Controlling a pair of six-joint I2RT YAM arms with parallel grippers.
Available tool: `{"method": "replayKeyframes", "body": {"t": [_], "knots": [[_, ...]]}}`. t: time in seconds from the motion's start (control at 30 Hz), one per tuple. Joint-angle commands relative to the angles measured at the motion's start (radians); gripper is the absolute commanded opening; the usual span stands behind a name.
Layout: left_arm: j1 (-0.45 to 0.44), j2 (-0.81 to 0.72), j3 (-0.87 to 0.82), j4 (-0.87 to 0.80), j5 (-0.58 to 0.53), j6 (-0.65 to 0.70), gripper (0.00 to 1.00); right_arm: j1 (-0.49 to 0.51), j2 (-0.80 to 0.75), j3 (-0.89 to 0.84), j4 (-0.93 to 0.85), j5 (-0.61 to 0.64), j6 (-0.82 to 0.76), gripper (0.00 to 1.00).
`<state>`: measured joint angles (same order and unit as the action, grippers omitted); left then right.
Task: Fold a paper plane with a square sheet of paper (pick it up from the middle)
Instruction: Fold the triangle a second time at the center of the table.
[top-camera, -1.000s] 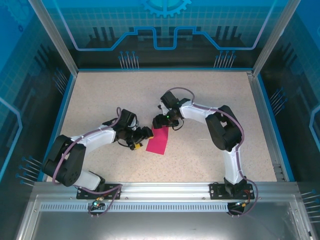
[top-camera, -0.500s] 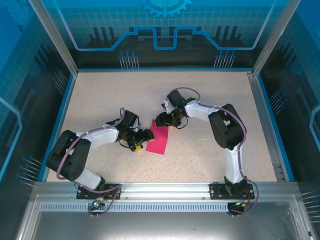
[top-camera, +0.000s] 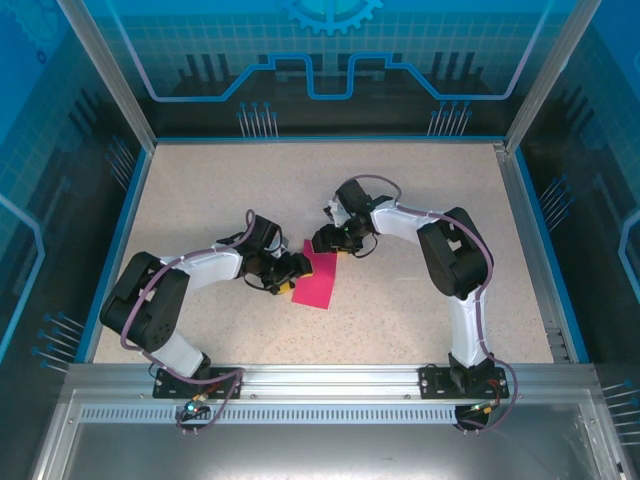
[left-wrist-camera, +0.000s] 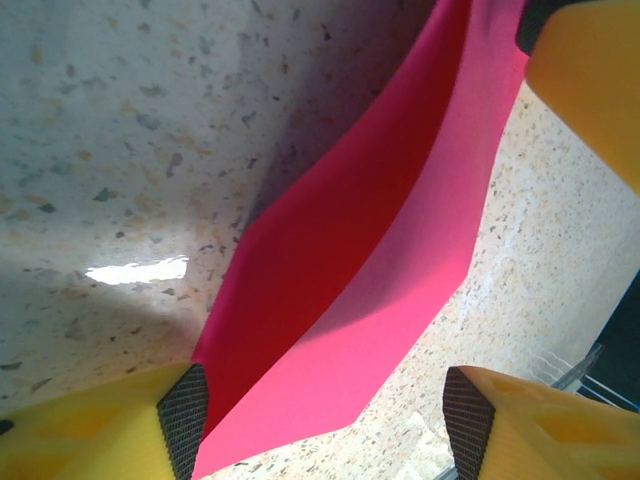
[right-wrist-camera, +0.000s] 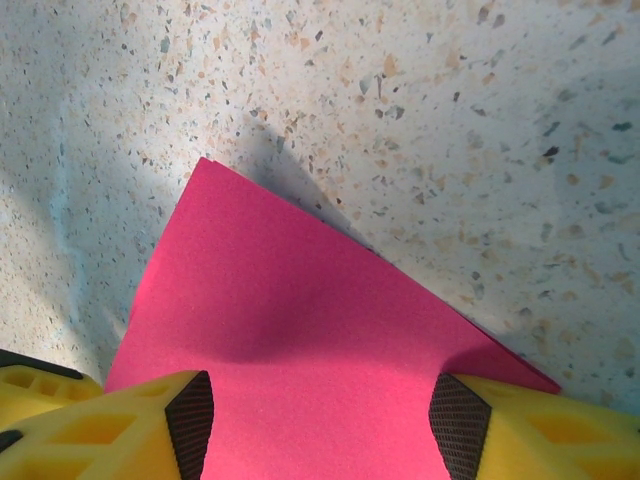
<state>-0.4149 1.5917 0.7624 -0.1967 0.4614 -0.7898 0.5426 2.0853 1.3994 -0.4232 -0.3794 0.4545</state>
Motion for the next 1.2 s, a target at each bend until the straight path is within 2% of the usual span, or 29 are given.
{"method": "replayKeyframes", "body": {"t": [0.0, 0.37, 0.83, 1.17], "knots": [[-0.007, 0.007, 0.015, 0.01, 0.056, 0.03, 0.65, -0.006, 0.087, -0.052, -0.037, 0.048, 0.0, 0.65], [-0.025, -0.053, -0.008, -0.014, 0.126, 0.053, 0.58, -0.009, 0.082, -0.047, -0.045, 0.039, 0.008, 0.64], [-0.045, 0.0, 0.019, 0.014, 0.085, 0.014, 0.28, -0.013, -0.153, -0.094, -0.002, 0.026, 0.04, 0.61], [-0.082, -0.001, 0.023, 0.121, 0.037, -0.095, 0.08, -0.033, -0.28, -0.205, 0.07, 0.059, 0.096, 0.6]]}}
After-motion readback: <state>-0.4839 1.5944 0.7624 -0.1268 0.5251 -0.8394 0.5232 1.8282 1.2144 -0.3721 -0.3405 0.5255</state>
